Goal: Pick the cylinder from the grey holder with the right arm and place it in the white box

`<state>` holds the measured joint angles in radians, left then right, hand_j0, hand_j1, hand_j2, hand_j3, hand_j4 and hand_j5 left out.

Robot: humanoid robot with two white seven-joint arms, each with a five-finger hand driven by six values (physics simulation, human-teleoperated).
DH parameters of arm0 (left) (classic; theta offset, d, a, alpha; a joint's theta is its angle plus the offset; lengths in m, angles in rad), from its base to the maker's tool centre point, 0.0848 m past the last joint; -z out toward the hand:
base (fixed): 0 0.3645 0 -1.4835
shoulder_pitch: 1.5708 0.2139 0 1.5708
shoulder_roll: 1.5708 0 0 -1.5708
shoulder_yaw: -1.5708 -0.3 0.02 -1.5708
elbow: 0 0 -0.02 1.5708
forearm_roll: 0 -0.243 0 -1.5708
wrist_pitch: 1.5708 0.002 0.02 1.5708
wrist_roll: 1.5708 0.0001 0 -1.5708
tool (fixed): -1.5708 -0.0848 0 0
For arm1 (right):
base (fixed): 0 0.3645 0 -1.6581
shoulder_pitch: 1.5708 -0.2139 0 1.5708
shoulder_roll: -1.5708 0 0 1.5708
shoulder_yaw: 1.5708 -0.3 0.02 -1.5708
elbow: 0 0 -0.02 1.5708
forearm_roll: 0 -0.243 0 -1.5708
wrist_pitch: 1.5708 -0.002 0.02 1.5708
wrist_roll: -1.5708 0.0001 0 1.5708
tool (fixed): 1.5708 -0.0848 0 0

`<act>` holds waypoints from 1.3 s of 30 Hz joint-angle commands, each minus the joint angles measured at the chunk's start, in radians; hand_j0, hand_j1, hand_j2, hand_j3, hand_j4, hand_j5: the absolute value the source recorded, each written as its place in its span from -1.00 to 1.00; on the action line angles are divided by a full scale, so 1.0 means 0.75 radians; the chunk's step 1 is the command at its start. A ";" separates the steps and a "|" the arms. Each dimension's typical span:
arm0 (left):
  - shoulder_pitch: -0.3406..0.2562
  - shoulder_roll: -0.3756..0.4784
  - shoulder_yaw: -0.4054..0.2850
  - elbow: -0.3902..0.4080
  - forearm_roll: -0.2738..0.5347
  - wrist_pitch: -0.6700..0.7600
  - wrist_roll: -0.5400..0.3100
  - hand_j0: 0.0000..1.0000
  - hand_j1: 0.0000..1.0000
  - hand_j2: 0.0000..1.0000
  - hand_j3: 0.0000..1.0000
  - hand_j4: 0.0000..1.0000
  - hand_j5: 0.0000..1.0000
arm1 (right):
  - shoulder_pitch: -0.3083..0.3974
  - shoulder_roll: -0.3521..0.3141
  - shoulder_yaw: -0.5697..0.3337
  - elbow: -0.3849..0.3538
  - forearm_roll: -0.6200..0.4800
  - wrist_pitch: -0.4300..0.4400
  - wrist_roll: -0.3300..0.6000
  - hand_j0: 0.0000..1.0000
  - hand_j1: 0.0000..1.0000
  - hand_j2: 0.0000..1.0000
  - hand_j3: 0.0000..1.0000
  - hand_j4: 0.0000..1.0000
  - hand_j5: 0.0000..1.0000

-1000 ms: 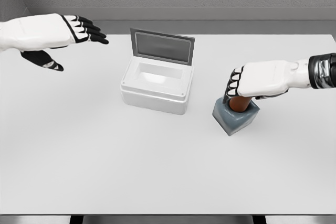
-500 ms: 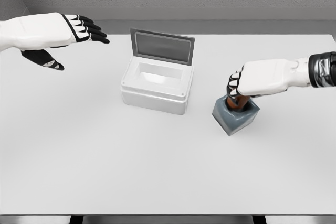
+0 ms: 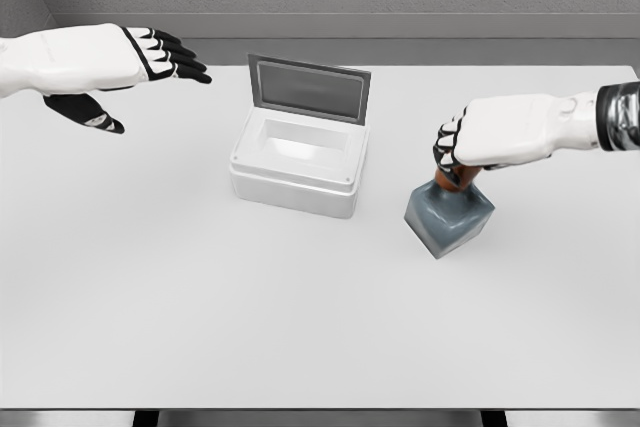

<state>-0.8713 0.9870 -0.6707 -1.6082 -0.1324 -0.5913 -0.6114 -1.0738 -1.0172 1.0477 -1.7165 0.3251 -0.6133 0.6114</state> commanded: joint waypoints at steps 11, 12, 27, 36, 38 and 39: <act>-0.047 0.018 -0.002 -0.042 -0.001 -0.026 0.001 1.00 1.00 1.00 1.00 1.00 1.00 | -0.047 0.133 0.002 0.049 0.006 0.003 -0.001 -0.14 -0.14 -0.14 -0.14 -0.14 -0.14; -0.049 0.016 -0.002 -0.046 0.001 -0.026 0.001 1.00 1.00 1.00 1.00 1.00 1.00 | -0.051 0.162 0.004 0.082 0.006 0.003 -0.001 -0.14 -0.14 -0.14 -0.14 -0.14 -0.14; -0.055 0.003 -0.012 -0.054 0.001 -0.026 0.001 1.00 1.00 1.00 1.00 1.00 1.00 | -0.106 0.293 0.008 0.180 0.008 0.003 -0.001 -0.14 -0.14 -0.14 -0.14 -0.14 -0.14; -0.057 0.007 -0.012 -0.052 0.001 -0.026 0.001 1.00 1.00 1.00 1.00 1.00 1.00 | -0.145 0.395 0.018 0.268 0.031 0.003 -0.001 -0.14 -0.14 -0.14 -0.14 -0.14 -0.14; -0.057 0.007 -0.012 -0.052 0.001 -0.026 0.001 1.00 1.00 1.00 1.00 1.00 1.00 | -0.153 0.399 0.018 0.276 0.031 0.003 -0.001 -0.14 -0.14 -0.14 -0.14 -0.14 -0.14; -0.057 0.007 -0.010 -0.054 0.001 -0.026 0.001 1.00 1.00 1.00 1.00 1.00 1.00 | -0.157 0.399 0.018 0.276 0.031 0.003 -0.001 -0.14 -0.14 -0.14 -0.14 -0.14 -0.14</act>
<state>-0.9143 0.9911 -0.6798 -1.6486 -0.1368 -0.6137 -0.6114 -1.1950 -0.7252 1.0620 -1.5190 0.3500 -0.6135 0.6112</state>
